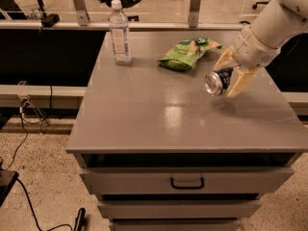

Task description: Pick pepsi can

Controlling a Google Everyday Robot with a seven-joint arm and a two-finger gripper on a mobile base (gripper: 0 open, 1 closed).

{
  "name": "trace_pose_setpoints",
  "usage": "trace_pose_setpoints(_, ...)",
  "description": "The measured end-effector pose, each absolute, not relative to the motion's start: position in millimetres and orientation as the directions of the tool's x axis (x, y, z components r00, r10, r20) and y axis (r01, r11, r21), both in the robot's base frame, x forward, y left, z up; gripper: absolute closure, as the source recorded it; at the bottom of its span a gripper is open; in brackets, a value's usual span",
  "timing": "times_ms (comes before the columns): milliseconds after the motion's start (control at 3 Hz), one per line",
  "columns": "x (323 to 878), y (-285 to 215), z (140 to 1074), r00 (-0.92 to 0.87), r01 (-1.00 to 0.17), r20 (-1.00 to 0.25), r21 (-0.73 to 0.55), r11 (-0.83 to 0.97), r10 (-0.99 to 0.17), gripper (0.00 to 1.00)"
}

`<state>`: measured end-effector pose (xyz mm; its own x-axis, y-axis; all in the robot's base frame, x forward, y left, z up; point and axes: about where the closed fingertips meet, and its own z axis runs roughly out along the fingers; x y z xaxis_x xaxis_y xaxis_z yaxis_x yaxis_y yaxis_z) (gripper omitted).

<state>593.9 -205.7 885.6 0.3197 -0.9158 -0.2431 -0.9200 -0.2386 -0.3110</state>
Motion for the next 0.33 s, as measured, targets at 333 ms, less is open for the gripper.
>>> trace_pose_setpoints(333, 593.9, -205.7, 885.6, 0.32, -0.92, -0.243, -0.311, -0.239, -0.916, 1.0)
